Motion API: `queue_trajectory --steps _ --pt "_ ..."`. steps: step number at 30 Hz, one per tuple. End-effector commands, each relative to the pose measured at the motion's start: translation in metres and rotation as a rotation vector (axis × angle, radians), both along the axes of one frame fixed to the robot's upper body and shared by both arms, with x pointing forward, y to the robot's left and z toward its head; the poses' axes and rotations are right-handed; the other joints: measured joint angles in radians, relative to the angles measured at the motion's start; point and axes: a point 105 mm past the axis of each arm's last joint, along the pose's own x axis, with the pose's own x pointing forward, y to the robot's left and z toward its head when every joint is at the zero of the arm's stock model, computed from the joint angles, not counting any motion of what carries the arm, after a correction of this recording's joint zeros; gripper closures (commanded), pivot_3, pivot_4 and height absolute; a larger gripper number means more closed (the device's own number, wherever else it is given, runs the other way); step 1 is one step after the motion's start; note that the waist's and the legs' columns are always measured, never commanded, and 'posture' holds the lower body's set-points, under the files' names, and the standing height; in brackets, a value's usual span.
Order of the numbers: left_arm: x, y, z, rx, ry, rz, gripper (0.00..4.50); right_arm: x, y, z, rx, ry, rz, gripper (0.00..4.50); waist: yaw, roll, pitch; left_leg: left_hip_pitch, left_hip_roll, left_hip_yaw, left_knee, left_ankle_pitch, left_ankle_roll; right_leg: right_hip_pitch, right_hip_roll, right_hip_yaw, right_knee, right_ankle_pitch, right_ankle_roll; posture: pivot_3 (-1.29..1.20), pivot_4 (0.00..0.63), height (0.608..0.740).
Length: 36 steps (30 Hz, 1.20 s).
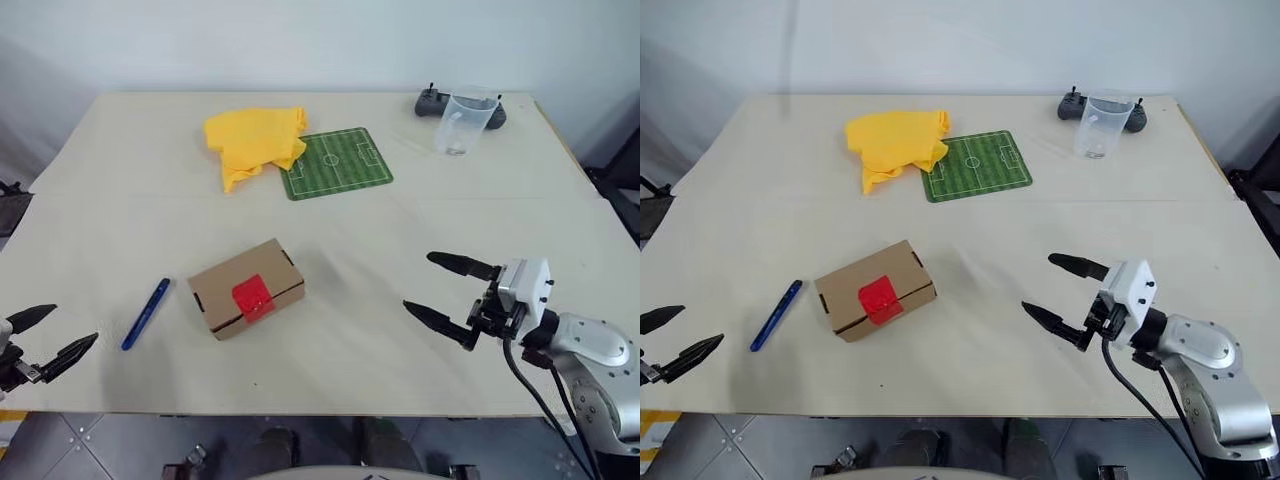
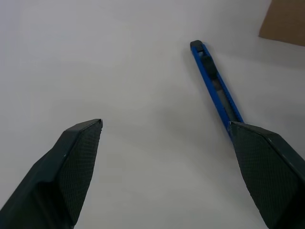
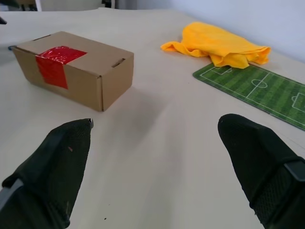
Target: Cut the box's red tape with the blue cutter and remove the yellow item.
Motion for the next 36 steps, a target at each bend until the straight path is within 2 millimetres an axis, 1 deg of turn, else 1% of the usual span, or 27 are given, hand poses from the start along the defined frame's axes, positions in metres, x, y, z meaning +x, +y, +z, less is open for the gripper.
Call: queue_trajectory --steps 1,3,4,6,7,8,9,10,12,13,15,16,18,20,22,23,25,27,29,30,32,33,34,36 --pt "-0.004 0.001 0.008 0.011 -0.034 0.007 0.02 -0.002 -0.001 0.009 -0.003 -0.03 0.017 0.0 -0.001 0.0 0.0 0.0 0.0 0.0 0.0 0.0 0.0 0.0 0.0 0.0 0.0 0.0 0.0 0.0 0.15 0.74" --pt "0.003 -0.009 0.012 -0.049 -0.043 -0.021 0.02 -0.003 0.005 0.008 0.007 -0.011 0.045 0.0 -0.001 0.0 0.0 0.0 0.0 0.0 0.0 0.0 0.0 0.0 0.0 0.0 0.0 0.0 0.0 0.0 0.15 0.74" --pt "0.011 -0.016 0.015 -0.06 -0.037 -0.045 0.02 -0.005 0.012 0.007 0.02 -0.001 0.067 0.0 -0.001 0.0 0.0 0.0 0.0 0.0 0.0 0.0 0.0 0.0 0.0 0.0 0.0 0.0 0.0 0.0 0.15 0.74" --pt "0.025 -0.037 0.021 -0.091 -0.037 -0.136 0.0 -0.01 0.026 0.004 0.036 0.029 0.118 0.4 0.003 0.0 0.0 0.0 0.0 0.0 0.0 0.0 0.0 0.0 0.0 0.0 0.0 0.0 0.0 0.0 0.15 0.74" --pt "0.029 -0.044 0.024 -0.101 -0.038 -0.169 0.0 -0.012 0.03 0.003 0.04 0.039 0.137 0.63 0.005 0.0 0.0 0.0 0.0 -0.001 0.001 0.0 0.0 0.0 0.0 0.0 0.001 0.0 0.0 0.0 0.15 0.74" --pt "0.037 -0.05 0.025 -0.08 -0.038 -0.197 0.19 -0.013 0.036 -0.001 0.031 0.056 0.153 1.02 0.006 0.0 0.0 0.0 0.0 -0.001 0.001 0.0 0.0 0.0 0.0 -0.001 0.001 0.0 0.0 0.0 0.15 0.74" --pt "0.047 -0.06 0.027 -0.062 -0.042 -0.242 0.4 -0.013 0.045 -0.005 0.02 0.062 0.167 1.28 0.006 0.0 0.0 0.0 0.0 -0.001 0.002 0.0 0.0 0.0 0.0 0.0 0.001 0.0 0.0 0.0 0.15 0.74" --pt "0.063 -0.069 0.028 -0.033 -0.057 -0.266 0.62 -0.013 0.054 -0.011 0.017 0.087 0.182 1.68 0.008 0.0 0.0 0.0 0.0 -0.001 0.002 0.0 0.0 0.0 0.0 0.0 0.001 0.0 0.0 0.0 0.15 0.74" --pt "0.093 -0.092 0.025 0.065 -0.054 -0.351 1.26 -0.012 0.075 -0.028 -0.028 0.134 0.214 2.42 0.013 0.0 0.0 0.0 0.0 -0.001 0.003 0.0 -0.001 0.001 0.0 -0.001 0.003 0.0 0.0 0.0 0.15 0.74" --pt "0.103 -0.103 0.026 0.098 -0.063 -0.388 1.55 -0.01 0.082 -0.036 -0.058 0.154 0.22 2.72 0.014 0.0 0.0 0.0 0.0 -0.001 0.004 0.0 -0.001 0.0 0.001 -0.002 0.003 0.001 -0.001 0.0 0.15 0.74" --pt "0.124 -0.121 0.028 0.187 -0.061 -0.446 2.2 -0.003 0.097 -0.046 -0.101 0.167 0.226 3.45 0.012 -0.001 0.0 0.0 -0.001 0.0 0.006 0.0 -0.001 -0.001 0.002 -0.004 0.005 0.001 0.0 0.0 0.15 0.74" --pt "0.131 -0.127 0.029 0.22 -0.062 -0.472 2.51 0.001 0.103 -0.05 -0.111 0.172 0.218 3.77 0.006 -0.001 0.0 -0.001 -0.001 0.001 0.007 0.0 -0.001 -0.001 0.002 -0.005 0.005 0.001 0.0 0.0 0.15 0.74" --pt "0.145 -0.132 0.03 0.249 -0.066 -0.463 3.15 0.003 0.115 -0.054 -0.124 0.185 0.244 4.49 -0.007 -0.001 -0.001 -0.003 -0.001 0.002 0.01 0.0 -0.001 -0.003 0.003 -0.006 0.008 0.001 0.0 0.0 0.15 0.74" --pt "0.143 -0.145 0.023 0.254 0.002 -0.545 3.77 0.0 0.128 -0.063 -0.148 0.238 0.294 4.5 -0.017 -0.001 -0.001 -0.004 -0.001 0.003 0.01 -0.001 -0.001 -0.006 0.003 -0.004 0.009 0.001 0.0 0.0 0.15 0.74" --pt "0.134 -0.154 0.017 0.273 0.066 -0.632 4.4 0.0 0.138 -0.066 -0.153 0.27 0.313 4.5 -0.026 -0.001 -0.001 -0.006 -0.001 0.003 0.009 -0.001 -0.001 -0.008 0.004 -0.004 0.01 0.001 0.0 0.0 0.15 0.74" --pt "0.13 -0.156 0.015 0.266 0.102 -0.647 4.48 0.002 0.142 -0.064 -0.138 0.287 0.316 4.5 -0.029 -0.001 -0.001 -0.007 0.0 0.003 0.009 -0.001 -0.001 -0.01 0.004 -0.004 0.01 0.001 0.0 0.0 0.15 0.74" --pt "0.119 -0.162 0.012 0.234 0.186 -0.671 4.48 0.007 0.15 -0.059 -0.11 0.301 0.305 4.5 -0.033 -0.001 -0.001 -0.01 0.0 0.003 0.009 -0.001 -0.001 -0.014 0.004 -0.003 0.011 0.001 0.0 0.0 0.15 0.74" --pt "0.108 -0.164 0.009 0.236 0.271 -0.672 4.48 0.014 0.153 -0.055 -0.088 0.314 0.277 4.5 -0.034 -0.001 -0.001 -0.011 0.0 0.003 0.009 -0.001 -0.001 -0.015 0.004 -0.003 0.012 0.001 0.0 0.0 0.15 0.74" --pt "0.097 -0.172 0.008 0.176 0.355 -0.665 4.48 0.015 0.154 -0.05 -0.142 0.309 0.298 4.5 -0.03 0.0 0.0 -0.011 0.0 0.003 0.01 -0.001 -0.001 -0.015 0.004 -0.003 0.013 0.001 0.0 0.0 0.15 0.74" --pt "0.091 -0.178 0.009 0.144 0.383 -0.689 4.48 0.016 0.154 -0.047 -0.148 0.305 0.296 4.5 -0.028 0.0 0.0 -0.011 -0.001 0.003 0.011 -0.001 -0.001 -0.015 0.004 -0.002 0.015 0.001 0.0 0.0 0.15 0.74" --pt "0.089 -0.201 0.019 -0.017 0.378 -0.704 4.48 0.028 0.147 -0.042 -0.181 0.264 0.246 4.5 -0.019 0.0 0.0 -0.011 -0.002 0.002 0.012 -0.001 0.0 -0.015 0.003 -0.002 0.016 0.001 0.0 0.0 0.15 0.74" --pt "0.087 -0.209 0.022 -0.066 0.384 -0.712 4.48 0.032 0.143 -0.04 -0.196 0.25 0.229 4.5 -0.013 0.0 0.0 -0.011 -0.003 0.002 0.013 -0.002 0.001 -0.014 0.003 -0.002 0.017 0.001 -0.001 0.0 0.15 0.74" --pt "0.086 -0.216 0.022 -0.095 0.391 -0.715 4.48 0.036 0.139 -0.04 -0.209 0.239 0.208 4.5 -0.009 0.0 0.0 -0.011 -0.003 0.002 0.014 -0.002 0.001 -0.014 0.003 -0.002 0.018 0.001 0.0 0.0 0.15 0.74" --pt "0.084 -0.229 0.014 -0.099 0.414 -0.716 4.48 0.046 0.128 -0.035 -0.204 0.237 0.155 4.5 -0.003 0.0 0.0 -0.011 -0.005 0.002 0.015 -0.002 0.002 -0.014 0.003 -0.002 0.018 0.001 0.0 0.0 0.15 0.74"
